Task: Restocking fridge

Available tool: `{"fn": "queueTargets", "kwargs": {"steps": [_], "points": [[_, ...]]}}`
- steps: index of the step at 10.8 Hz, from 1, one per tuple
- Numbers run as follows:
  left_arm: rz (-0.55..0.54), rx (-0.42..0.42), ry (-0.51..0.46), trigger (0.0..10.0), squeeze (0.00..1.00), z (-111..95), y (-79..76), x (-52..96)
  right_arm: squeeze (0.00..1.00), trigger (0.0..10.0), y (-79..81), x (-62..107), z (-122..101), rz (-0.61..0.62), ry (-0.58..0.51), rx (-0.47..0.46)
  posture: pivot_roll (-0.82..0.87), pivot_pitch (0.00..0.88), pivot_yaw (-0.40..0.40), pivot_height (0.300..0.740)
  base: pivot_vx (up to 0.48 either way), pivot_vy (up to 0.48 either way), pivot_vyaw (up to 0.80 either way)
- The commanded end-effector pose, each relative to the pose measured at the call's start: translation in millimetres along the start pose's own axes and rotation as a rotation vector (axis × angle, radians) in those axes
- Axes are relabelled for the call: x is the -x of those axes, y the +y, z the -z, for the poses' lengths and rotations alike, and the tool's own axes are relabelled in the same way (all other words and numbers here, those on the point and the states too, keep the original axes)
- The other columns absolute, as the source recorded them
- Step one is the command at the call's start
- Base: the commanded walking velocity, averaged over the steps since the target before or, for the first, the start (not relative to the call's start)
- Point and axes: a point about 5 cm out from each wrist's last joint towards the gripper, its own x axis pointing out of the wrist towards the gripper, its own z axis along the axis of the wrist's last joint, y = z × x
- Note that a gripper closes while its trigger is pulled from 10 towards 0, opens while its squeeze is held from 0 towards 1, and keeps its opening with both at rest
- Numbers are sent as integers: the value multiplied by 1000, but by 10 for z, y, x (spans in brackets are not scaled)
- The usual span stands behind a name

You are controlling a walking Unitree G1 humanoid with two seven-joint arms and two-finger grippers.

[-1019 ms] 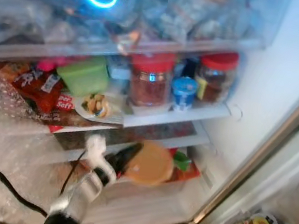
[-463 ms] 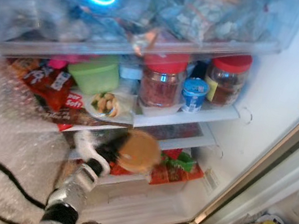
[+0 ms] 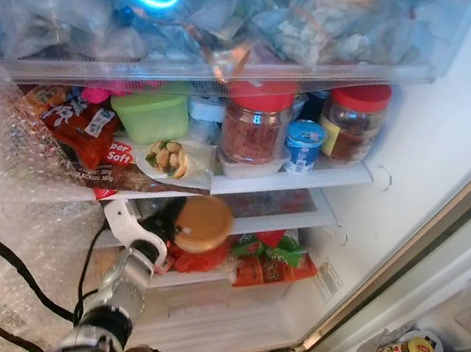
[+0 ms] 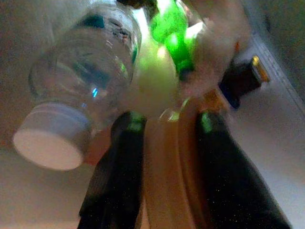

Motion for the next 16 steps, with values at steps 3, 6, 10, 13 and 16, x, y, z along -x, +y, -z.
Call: {"fn": "queueTargets", "kwargs": {"steps": [3, 6, 10, 13, 16], "points": [[-56, -7, -72, 10000, 0, -158, -55, -129, 0, 10000, -11, 6, 26, 3, -1, 6, -64, 36, -9, 651, 0, 0, 0], [-41, 34, -33, 10000, 0, -144, -163, -221, 0, 10000, -27, 10, 47, 5, 0, 11, -78, 44, -11, 651, 0, 0, 0], [-89, 136, -57, 10000, 0, -119, -176, -238, 0, 10000, -32, 11, 52, 4, -2, 11, -82, 50, -10, 651, 0, 0, 0], [-102, 135, -65, 10000, 0, -172, -204, -277, 0, 10000, -16, 13, 49, 0, -7, 11, -86, 49, -5, 651, 0, 0, 0], [-106, 93, -69, 10000, 0, -229, -249, -318, 0, 10000, -2, 14, 51, 0, -7, 8, -89, 50, -1, 651, 0, 0, 0]]}}
